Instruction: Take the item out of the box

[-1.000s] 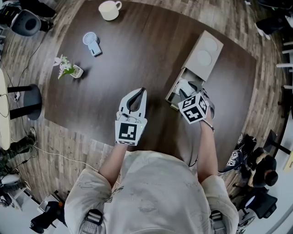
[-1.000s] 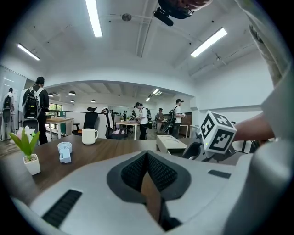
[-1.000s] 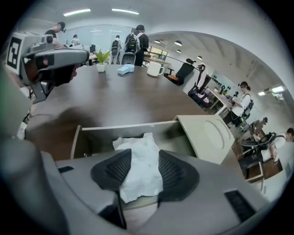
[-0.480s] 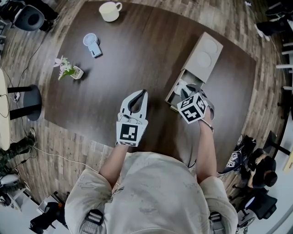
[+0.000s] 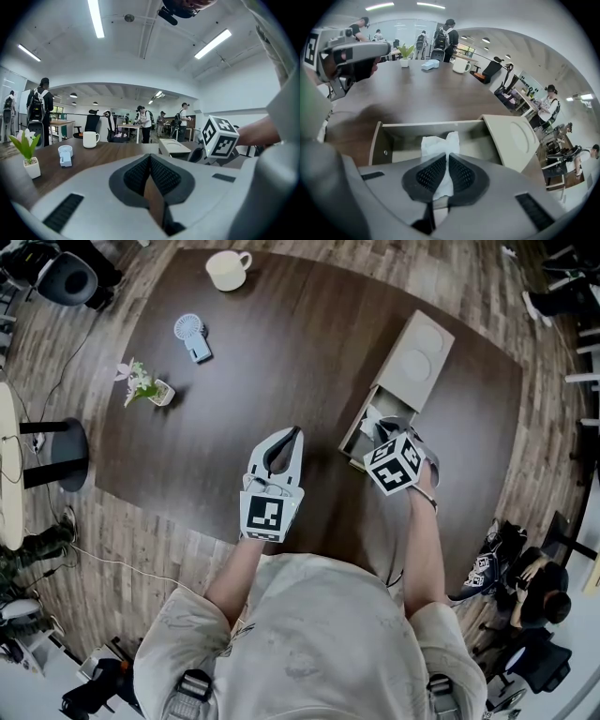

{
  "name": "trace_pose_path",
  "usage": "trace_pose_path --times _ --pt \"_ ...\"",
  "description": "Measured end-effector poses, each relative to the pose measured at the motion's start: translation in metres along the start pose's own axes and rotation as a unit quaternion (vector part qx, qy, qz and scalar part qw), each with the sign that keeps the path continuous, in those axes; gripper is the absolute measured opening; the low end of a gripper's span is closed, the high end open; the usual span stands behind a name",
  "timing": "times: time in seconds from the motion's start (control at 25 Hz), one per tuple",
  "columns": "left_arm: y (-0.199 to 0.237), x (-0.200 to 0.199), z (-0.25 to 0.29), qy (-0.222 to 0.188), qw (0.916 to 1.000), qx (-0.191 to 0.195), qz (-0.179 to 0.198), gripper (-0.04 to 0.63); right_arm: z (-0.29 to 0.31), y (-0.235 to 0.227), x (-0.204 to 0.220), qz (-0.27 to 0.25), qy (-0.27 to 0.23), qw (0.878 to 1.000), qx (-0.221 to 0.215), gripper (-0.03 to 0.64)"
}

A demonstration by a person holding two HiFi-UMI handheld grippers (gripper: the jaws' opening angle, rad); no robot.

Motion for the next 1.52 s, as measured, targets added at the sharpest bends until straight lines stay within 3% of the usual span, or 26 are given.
trace_pose_path --times 0.44,0.92,1.36,1.52 --pt "-0.008 -0.01 -0.004 -0.006 0.9999 0.005 0.012 0.003 -0.014 0.006 -0.002 0.003 -0.017 1.0 -0.015 0.015" --pt "-0.021 -0.033 -0.013 -0.028 0.9992 0.006 0.029 0.003 -0.057 0.007 -0.003 0.041 -0.091 0.994 0.036 0.015" --pt "-0.035 -0.065 -0.025 -0.067 0.9966 -0.001 0.048 0.003 -0.128 -0.002 0.013 0.106 -0.185 0.973 0.087 0.016" --pt "-0.036 -0.073 -0.029 -0.075 0.9957 -0.006 0.053 0.003 -0.153 -0.007 0.02 0.142 -0.228 0.959 0.092 0.015"
Point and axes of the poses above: the fingertips, and each gripper's own axes: z forward along the fingers, y to its left, x out of its underside, the point moved 6 cm from there along -z, backward along the fingers, and after that the axes turned 3 degrees about z, right-handed, at the moved point
